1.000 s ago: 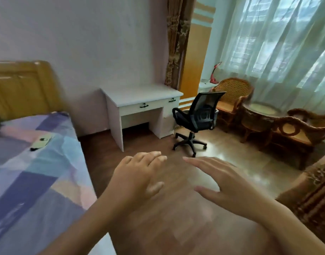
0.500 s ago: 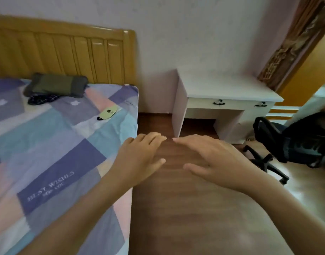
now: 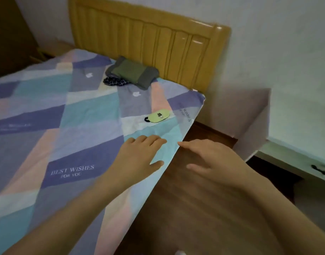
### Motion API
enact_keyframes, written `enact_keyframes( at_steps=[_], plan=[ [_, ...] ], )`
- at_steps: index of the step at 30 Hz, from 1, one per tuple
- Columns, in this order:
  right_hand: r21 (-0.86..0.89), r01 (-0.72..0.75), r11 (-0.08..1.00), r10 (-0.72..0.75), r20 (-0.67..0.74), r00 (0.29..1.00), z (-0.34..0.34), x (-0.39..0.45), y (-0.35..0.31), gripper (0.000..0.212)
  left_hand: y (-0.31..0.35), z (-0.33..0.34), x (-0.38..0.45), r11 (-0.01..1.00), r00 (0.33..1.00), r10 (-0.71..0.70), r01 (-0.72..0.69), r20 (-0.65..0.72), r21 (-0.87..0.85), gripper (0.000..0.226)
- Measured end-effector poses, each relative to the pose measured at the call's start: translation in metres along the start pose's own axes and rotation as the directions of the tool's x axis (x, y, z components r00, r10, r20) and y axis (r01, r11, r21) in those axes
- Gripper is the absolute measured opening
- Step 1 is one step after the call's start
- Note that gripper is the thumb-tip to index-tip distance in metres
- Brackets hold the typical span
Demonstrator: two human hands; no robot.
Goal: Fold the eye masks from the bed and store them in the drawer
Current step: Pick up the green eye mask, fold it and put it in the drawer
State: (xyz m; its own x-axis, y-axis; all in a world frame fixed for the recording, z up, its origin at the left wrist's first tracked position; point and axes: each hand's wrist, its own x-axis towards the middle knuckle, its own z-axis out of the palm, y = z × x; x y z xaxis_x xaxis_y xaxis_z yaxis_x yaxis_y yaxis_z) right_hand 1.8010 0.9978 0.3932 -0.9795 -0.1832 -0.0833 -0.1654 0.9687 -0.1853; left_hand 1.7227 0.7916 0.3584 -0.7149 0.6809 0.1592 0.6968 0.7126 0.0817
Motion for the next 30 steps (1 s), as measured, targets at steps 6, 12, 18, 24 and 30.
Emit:
enact_keyframes(
  at_steps=[6, 12, 18, 24, 30],
  plan=[
    [0.040, 0.177, 0.983, -0.181, 0.119, 0.976, -0.008, 0.116, 0.097, 0.054, -0.017, 0.031, 0.092, 0.973, 0.974, -0.225, 0.226, 0.019, -0.042, 0.056],
    [0.083, 0.279, 0.957, -0.290, 0.170, 0.942, 0.023, 0.266, 0.165, 0.054, -0.081, 0.101, 0.198, 0.936, 0.935, -0.351, 0.352, 0.051, -0.019, 0.056],
    [0.133, 0.280, 0.951, -0.306, 0.270, 0.913, 0.064, 0.382, 0.233, 0.054, -0.127, 0.169, 0.304, 0.903, 0.896, -0.412, 0.426, 0.165, -0.057, 0.058],
    [0.142, 0.286, 0.948, -0.319, 0.376, 0.870, 0.108, 0.489, 0.315, 0.056, -0.166, 0.251, 0.385, 0.849, 0.832, -0.491, 0.523, 0.260, -0.073, 0.056],
    [0.121, 0.372, 0.920, -0.386, 0.430, 0.816, 0.187, 0.583, 0.370, 0.063, -0.197, 0.343, 0.452, 0.764, 0.742, -0.606, 0.644, 0.289, -0.051, 0.057]
  ],
)
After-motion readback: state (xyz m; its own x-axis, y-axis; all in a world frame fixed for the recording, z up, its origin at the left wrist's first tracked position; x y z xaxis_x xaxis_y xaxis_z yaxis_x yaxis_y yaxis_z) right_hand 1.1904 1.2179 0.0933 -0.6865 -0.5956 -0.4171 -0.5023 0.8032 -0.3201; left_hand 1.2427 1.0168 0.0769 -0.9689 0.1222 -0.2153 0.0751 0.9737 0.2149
